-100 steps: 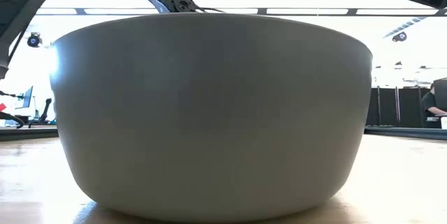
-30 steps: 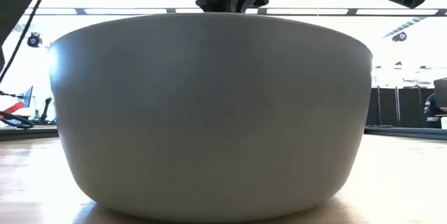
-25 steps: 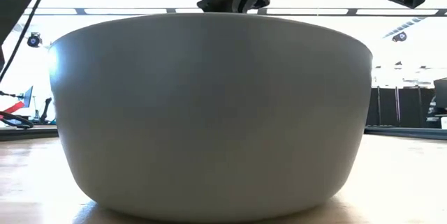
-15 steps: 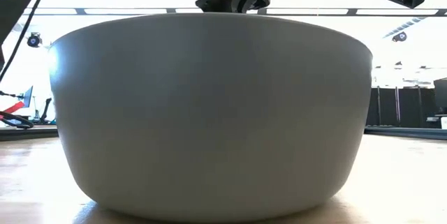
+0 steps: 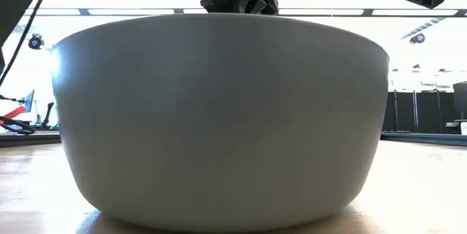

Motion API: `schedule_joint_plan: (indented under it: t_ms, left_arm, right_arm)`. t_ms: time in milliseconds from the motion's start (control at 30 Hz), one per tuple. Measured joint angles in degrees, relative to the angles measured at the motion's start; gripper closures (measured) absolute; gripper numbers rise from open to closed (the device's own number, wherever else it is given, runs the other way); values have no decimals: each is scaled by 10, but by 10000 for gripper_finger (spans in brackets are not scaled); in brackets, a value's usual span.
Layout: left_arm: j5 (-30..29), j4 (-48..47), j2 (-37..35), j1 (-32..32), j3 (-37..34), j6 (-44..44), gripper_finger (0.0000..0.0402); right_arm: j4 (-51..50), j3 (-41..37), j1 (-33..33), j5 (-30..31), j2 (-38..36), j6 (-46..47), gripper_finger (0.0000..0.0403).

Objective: Nest bowls inside each other
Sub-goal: Stack the white bowl on top of the white bowl

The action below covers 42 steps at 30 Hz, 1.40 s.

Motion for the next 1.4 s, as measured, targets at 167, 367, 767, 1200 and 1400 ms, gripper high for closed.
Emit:
schedule_joint_plan:
  t_ms: [167, 367, 767, 1200, 1400]
  left_arm:
    - [2, 0, 0, 0, 0, 0, 342]
    - [6, 0, -12, -1, 6, 0, 286]
    - [-83, 43, -94, -4, 5, -102, 312]
    - [-187, 119, -73, -57, -122, -99, 400]
    - [-188, 132, -74, -58, -154, -135, 401]
  right_arm:
    - [0, 0, 0, -4, 0, 0, 380]
    - [1, 0, 0, -4, 0, 0, 380]
    - [1, 0, 0, -3, 4, 3, 380]
    - [0, 0, 0, -3, 5, 10, 380]
    - [0, 0, 0, -3, 5, 10, 380]
